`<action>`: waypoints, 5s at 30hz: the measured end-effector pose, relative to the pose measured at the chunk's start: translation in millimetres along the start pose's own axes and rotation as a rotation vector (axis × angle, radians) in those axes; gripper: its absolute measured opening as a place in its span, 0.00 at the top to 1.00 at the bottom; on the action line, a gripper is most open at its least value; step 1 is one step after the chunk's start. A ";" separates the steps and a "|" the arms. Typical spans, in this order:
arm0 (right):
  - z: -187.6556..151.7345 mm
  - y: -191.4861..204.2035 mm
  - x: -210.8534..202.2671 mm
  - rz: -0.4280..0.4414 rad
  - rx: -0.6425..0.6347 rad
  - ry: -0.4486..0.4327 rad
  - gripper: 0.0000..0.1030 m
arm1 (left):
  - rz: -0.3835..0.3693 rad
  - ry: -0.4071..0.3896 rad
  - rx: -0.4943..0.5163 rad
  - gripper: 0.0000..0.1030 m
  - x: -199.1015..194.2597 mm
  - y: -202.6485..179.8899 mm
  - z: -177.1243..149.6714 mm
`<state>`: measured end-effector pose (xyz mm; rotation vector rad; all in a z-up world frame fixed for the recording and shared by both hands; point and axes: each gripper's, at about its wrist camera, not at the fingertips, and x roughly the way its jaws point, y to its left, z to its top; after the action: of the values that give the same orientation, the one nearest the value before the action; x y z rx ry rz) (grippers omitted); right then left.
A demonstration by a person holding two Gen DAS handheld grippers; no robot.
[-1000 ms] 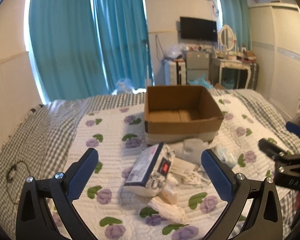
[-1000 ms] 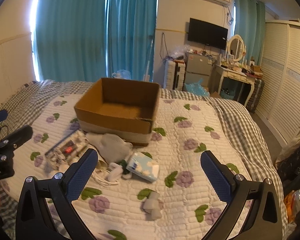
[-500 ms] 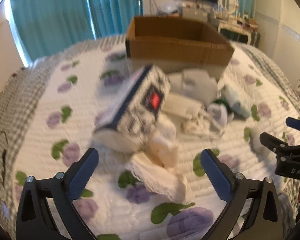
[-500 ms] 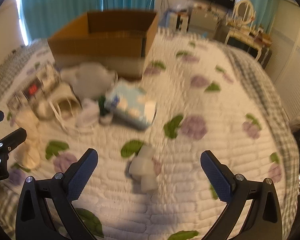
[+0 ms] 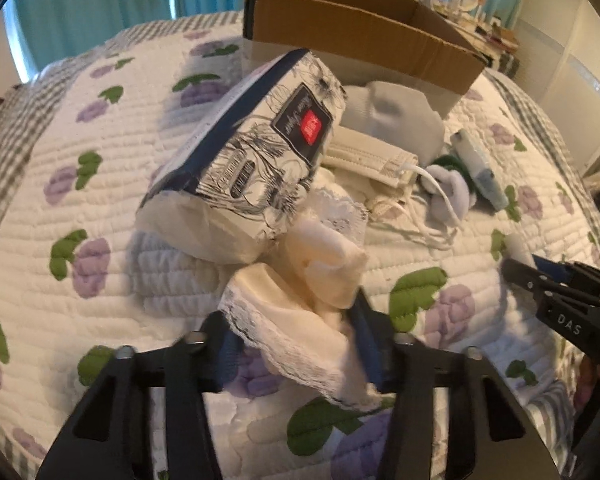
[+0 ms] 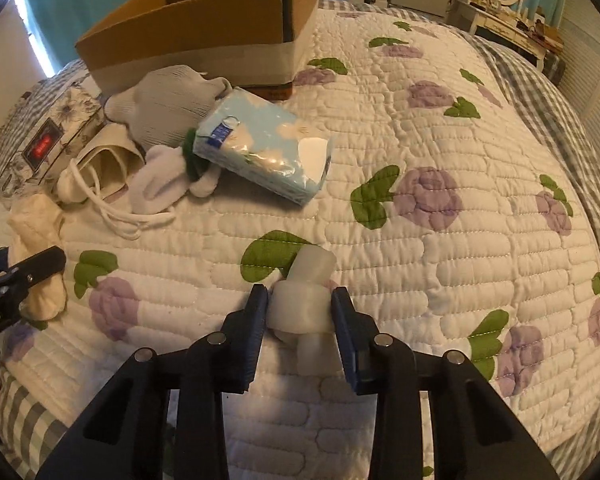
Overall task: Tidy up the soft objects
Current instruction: 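Grasp the lace cloth with the left tool while the right tool grasps the white foam piece, then carry both items over the box and open both tools to drop them, then grasp the tissue-paper pack with the left tool while the right tool grasps the white mask, then carry the pack and mask into the box and open both tools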
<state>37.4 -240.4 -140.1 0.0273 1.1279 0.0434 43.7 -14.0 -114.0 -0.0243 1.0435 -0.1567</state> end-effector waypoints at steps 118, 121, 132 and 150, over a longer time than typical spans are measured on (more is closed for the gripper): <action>93.3 114.6 -46.7 0.046 -0.187 -0.235 0.00 | 0.044 -0.153 0.110 0.08 -17.7 37.4 45.8; 96.9 114.5 -30.1 0.049 -0.178 -0.205 0.00 | 0.022 -0.149 0.118 0.21 -5.8 38.1 46.1; 101.4 130.5 3.2 0.107 -0.205 -0.122 0.23 | -0.040 -0.202 0.101 0.60 -20.6 59.5 46.2; 95.8 117.3 -24.8 0.138 -0.152 -0.130 0.92 | -0.023 -0.215 0.085 0.61 -64.7 61.5 45.3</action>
<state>110.8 -124.5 -71.6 -0.0270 0.9887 0.2474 58.1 53.5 -41.5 0.0234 0.8220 -0.2145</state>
